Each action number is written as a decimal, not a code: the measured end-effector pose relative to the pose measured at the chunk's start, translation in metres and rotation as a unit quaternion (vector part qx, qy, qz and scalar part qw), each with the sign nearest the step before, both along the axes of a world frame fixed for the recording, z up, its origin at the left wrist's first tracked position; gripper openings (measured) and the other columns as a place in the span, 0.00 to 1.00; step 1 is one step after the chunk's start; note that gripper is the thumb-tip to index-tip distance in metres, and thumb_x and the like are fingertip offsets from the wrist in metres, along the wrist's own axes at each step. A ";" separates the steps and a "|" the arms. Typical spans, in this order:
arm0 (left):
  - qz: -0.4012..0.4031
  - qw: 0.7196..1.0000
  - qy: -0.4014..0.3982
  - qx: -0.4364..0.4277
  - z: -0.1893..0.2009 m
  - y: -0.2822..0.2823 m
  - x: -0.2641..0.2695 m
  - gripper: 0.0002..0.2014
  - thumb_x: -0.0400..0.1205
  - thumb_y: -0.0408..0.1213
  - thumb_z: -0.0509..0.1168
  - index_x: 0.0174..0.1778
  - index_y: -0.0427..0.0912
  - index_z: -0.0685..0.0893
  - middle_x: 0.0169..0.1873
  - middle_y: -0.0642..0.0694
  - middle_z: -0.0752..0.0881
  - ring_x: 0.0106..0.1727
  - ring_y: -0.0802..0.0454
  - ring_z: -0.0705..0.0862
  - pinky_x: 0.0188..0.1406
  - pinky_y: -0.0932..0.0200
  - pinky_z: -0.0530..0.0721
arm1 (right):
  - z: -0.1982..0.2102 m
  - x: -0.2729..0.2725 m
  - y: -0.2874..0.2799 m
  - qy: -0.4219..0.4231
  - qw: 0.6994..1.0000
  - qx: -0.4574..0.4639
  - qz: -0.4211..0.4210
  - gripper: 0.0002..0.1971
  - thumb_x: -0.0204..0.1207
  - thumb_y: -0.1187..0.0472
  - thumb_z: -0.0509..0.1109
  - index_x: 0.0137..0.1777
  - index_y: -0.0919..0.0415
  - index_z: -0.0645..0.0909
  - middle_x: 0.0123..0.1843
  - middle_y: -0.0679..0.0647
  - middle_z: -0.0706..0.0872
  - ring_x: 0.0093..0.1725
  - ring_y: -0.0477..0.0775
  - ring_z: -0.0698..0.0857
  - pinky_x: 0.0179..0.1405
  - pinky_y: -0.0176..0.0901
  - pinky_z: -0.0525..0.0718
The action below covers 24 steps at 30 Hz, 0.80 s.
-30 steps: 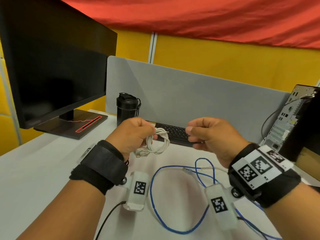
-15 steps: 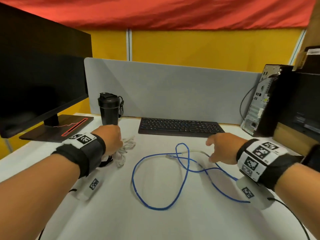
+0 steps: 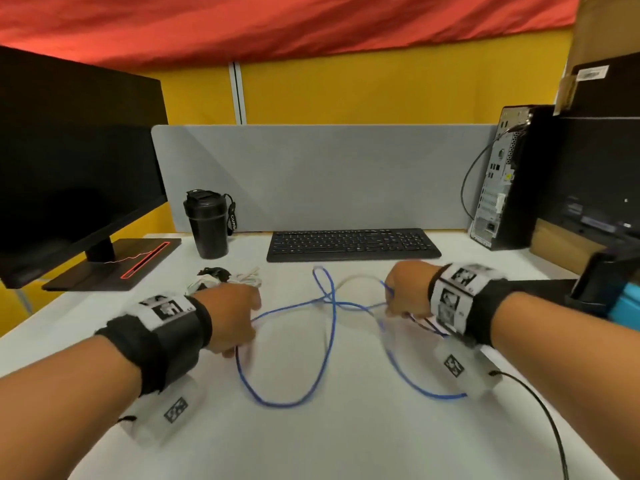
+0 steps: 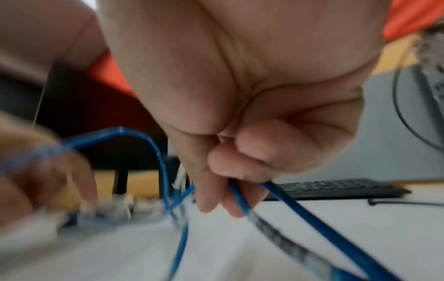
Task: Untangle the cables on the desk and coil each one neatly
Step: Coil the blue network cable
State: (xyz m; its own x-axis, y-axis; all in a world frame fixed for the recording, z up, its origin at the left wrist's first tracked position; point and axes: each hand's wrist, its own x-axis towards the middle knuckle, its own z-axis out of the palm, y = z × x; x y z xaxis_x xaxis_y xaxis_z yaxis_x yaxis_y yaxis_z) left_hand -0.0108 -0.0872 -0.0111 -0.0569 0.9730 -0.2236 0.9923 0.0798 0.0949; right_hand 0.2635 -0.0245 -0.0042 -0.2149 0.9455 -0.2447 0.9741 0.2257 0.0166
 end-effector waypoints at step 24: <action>-0.126 0.927 -0.174 0.307 0.117 -0.088 0.054 0.35 0.71 0.76 0.56 0.71 0.64 0.77 0.64 0.60 0.83 0.55 0.58 0.84 0.56 0.54 0.83 | 0.121 -0.005 -0.099 0.713 0.682 -0.117 -0.114 0.10 0.79 0.56 0.72 0.39 0.60 0.79 0.27 0.55 0.83 0.17 0.42 0.77 0.15 0.31 0.79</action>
